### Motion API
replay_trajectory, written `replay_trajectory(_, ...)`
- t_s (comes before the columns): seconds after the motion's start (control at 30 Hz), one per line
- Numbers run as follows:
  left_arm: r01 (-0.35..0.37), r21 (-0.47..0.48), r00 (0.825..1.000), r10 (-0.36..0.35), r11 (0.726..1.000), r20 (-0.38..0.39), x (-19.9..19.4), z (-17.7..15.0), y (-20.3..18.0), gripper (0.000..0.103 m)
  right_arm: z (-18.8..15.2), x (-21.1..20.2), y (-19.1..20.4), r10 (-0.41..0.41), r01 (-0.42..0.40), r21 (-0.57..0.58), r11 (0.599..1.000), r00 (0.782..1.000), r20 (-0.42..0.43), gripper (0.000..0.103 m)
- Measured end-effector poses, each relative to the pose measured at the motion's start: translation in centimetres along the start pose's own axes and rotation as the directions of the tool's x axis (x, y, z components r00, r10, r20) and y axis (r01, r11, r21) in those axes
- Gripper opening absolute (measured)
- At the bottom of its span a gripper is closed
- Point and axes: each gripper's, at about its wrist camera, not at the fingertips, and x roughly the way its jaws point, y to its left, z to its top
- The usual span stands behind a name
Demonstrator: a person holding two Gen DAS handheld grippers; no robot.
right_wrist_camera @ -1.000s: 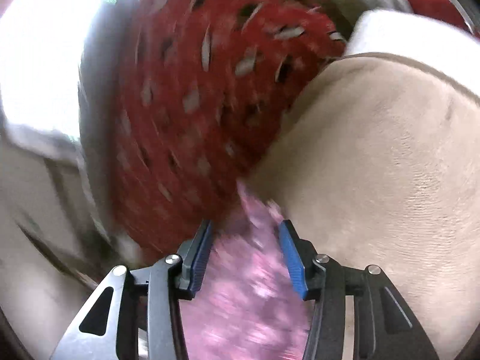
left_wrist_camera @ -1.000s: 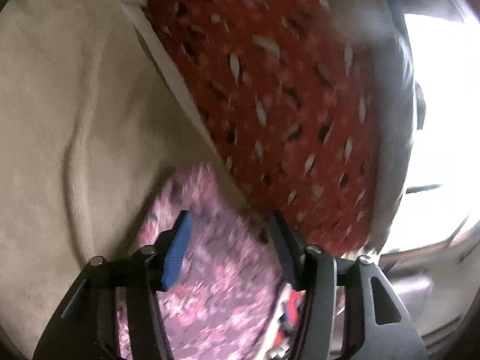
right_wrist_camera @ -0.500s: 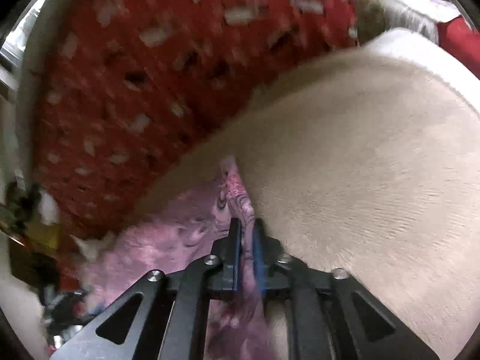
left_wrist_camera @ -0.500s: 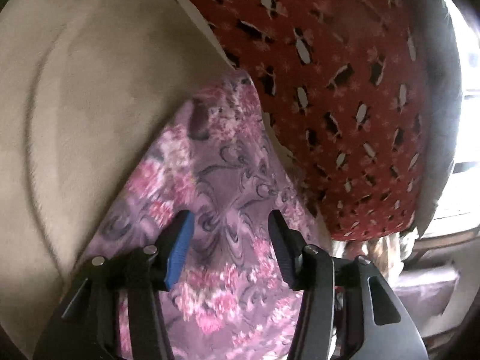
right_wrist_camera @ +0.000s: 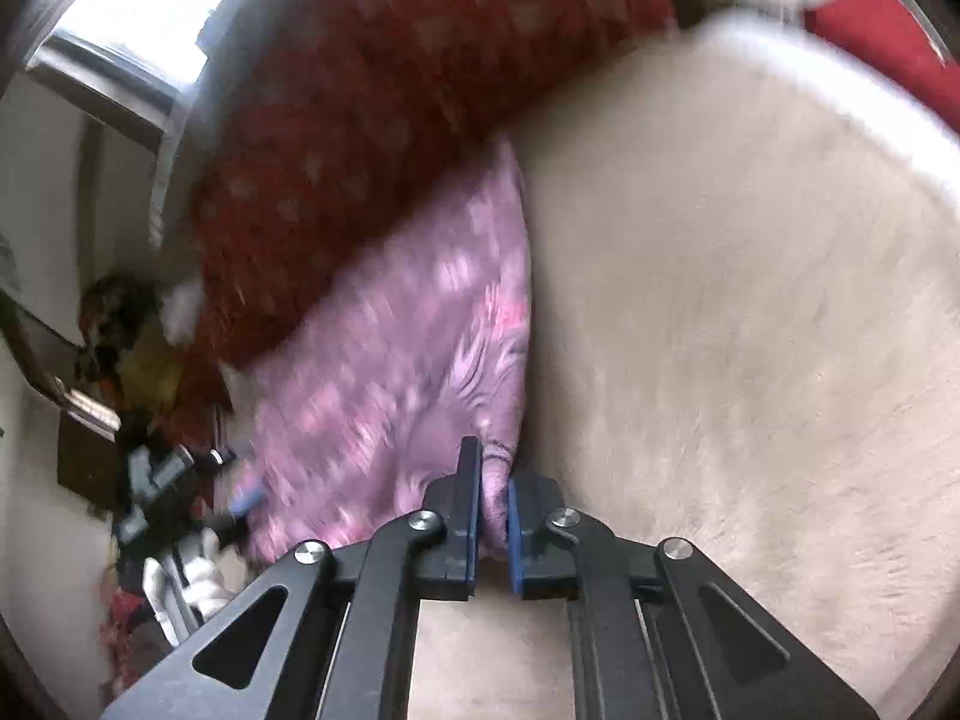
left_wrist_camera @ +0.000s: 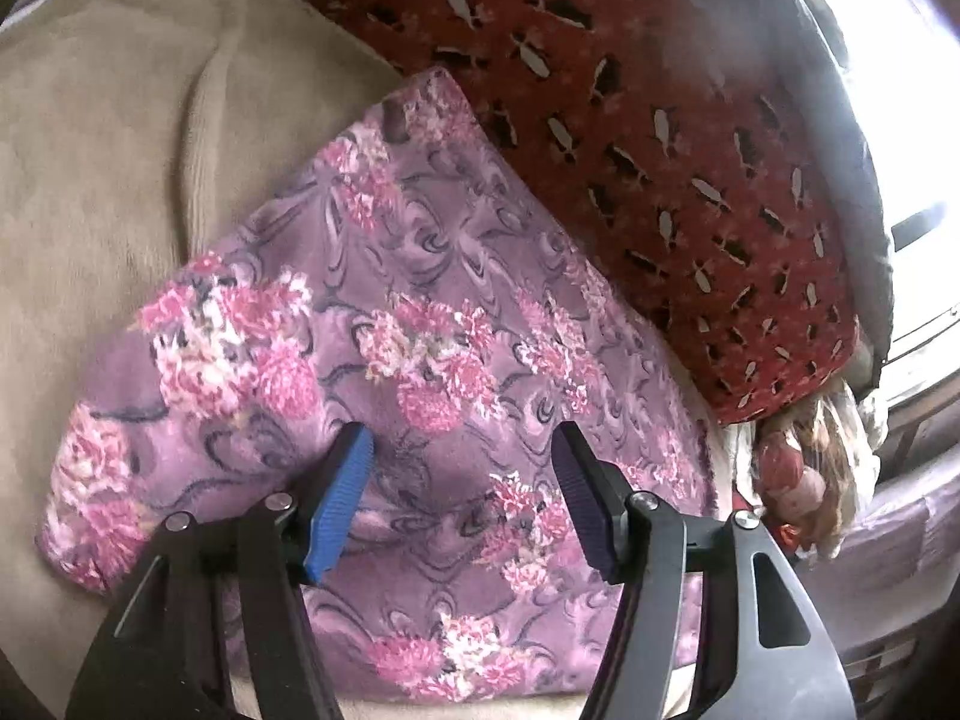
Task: Fold small clothes
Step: 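Release the left gripper and press the fold flat while the right gripper releases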
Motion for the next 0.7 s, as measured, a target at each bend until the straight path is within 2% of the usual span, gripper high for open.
replay_trajectory(0.03, 0.003, 0.004, 1.000, -0.003, 1.000, -0.005, 0.2, 0.2, 0.0, 0.061, 0.2, -1.0, -0.2, -0.028, 0.029, -0.015, 0.999, 0.998, 0.047, 0.003)
replay_trajectory(0.07, 0.006, 0.005, 1.000, -0.006, 1.000, -0.009, 0.4, 0.3, 0.1, 0.061, 0.4, -1.1, -0.8, -0.057, 0.057, -0.003, 0.998, 0.997, 0.045, 0.003)
replay_trajectory(0.1, 0.008, 0.004, 1.000, -0.008, 1.000, -0.015, 0.4, 0.5, 0.1, 0.061, 0.2, -0.3, -1.9, -0.091, 0.091, 0.024, 0.996, 0.996, -0.003, 0.004)
replay_trajectory(0.13, 0.012, 0.002, 1.000, -0.011, 1.000, -0.019, 0.4, 0.8, 0.2, 0.061, -0.2, 1.0, -2.8, -0.148, 0.151, 0.037, 0.988, 0.986, -0.080, 0.004)
replay_trajectory(0.17, 0.018, -0.002, 1.000, -0.018, 1.000, -0.021, 0.2, 1.2, 0.2, 0.061, -0.6, 1.7, -2.9, -0.175, 0.179, 0.025, 0.984, 0.977, -0.120, 0.005)
replay_trajectory(0.2, 0.024, -0.001, 1.000, -0.024, 1.000, -0.012, -0.2, 1.4, -0.1, 0.061, -0.5, 1.4, -2.4, -0.195, 0.197, 0.009, 0.980, 0.976, -0.098, 0.012)
replay_trajectory(0.27, 0.033, 0.038, 0.998, -0.034, 0.999, 0.047, -1.6, 1.5, -1.0, 0.061, 0.2, 0.4, -0.2, -0.280, 0.280, -0.027, 0.960, 0.960, -0.006, 0.013)
replay_trajectory(0.3, 0.029, 0.072, 0.996, -0.035, 0.997, 0.083, -2.3, 1.4, -1.7, 0.061, 0.7, -0.2, 1.1, -0.278, 0.280, -0.039, 0.959, 0.959, 0.058, 0.013)
replay_trajectory(0.33, 0.013, 0.106, 0.994, -0.025, 0.994, 0.111, -2.8, 1.5, -2.4, 0.062, 1.4, -0.4, 2.6, -0.230, 0.238, -0.066, 0.969, 0.967, 0.107, 0.014)
replay_trajectory(0.43, -0.128, 0.198, 0.983, 0.097, 0.972, 0.158, -1.9, 1.3, -3.6, 0.064, 2.8, 1.0, 6.0, -0.155, 0.184, -0.169, 0.968, 0.973, 0.173, 0.018)
replay_trajectory(0.5, -0.209, 0.202, 0.975, 0.188, 0.957, 0.119, 0.3, 1.3, -3.1, 0.064, 3.2, 3.4, 6.8, -0.157, 0.192, -0.195, 0.962, 0.971, 0.179, 0.018)
replay_trajectory(0.57, -0.271, 0.212, 0.962, 0.265, 0.939, 0.059, 2.6, 1.4, -2.3, 0.063, 3.2, 7.1, 5.8, -0.237, 0.261, -0.203, 0.944, 0.962, 0.136, 0.019)
replay_trajectory(0.6, -0.299, 0.240, 0.954, 0.286, 0.923, 0.088, 2.8, 1.3, -2.6, 0.064, 2.7, 9.3, 4.5, -0.294, 0.302, -0.195, 0.933, 0.953, 0.067, 0.019)
replay_trajectory(0.67, -0.343, 0.293, 0.939, 0.323, 0.893, 0.114, 3.0, 1.1, -3.5, 0.070, 1.9, 9.5, 3.2, -0.224, 0.247, -0.171, 0.954, 0.964, 0.144, 0.023)
replay_trajectory(0.7, -0.346, 0.305, 0.938, 0.327, 0.887, 0.112, 3.3, 1.0, -3.7, 0.075, 1.9, 9.3, 2.9, -0.207, 0.226, -0.161, 0.961, 0.970, 0.129, 0.025)
